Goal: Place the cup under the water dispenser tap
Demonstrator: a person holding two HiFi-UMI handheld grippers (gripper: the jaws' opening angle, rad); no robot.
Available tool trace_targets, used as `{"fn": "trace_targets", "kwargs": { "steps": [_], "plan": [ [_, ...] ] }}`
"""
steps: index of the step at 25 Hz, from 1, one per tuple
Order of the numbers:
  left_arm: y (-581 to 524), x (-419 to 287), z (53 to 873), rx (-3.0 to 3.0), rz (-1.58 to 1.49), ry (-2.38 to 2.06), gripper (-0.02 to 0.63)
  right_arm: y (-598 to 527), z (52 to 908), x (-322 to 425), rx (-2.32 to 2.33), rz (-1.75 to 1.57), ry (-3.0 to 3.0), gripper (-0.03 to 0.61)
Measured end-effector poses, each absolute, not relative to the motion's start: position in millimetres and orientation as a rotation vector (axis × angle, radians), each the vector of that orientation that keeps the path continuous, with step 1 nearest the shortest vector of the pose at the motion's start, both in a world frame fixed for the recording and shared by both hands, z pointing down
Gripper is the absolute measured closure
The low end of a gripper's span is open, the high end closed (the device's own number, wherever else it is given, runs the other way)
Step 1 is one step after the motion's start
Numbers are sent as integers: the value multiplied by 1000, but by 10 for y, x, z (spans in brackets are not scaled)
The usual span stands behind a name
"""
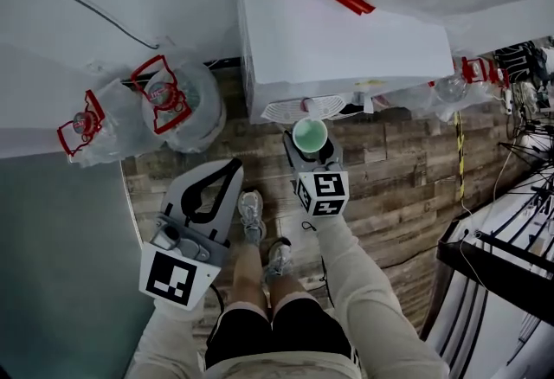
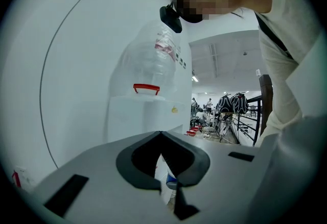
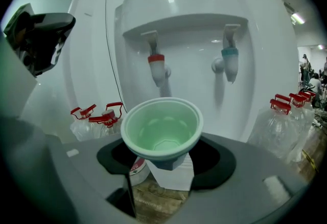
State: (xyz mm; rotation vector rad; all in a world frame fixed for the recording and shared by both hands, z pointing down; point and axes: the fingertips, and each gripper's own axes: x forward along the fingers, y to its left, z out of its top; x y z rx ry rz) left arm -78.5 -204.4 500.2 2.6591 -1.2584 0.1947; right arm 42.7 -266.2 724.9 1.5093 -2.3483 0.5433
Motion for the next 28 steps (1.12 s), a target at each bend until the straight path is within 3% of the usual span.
{"fn": "trace_targets", "kwargs": {
  "steps": [28],
  "plan": [
    [-2130,-1027,5466,2634,265,-1263,610,-3155,8070,243,1492,594,-2263,279]
  ]
}}
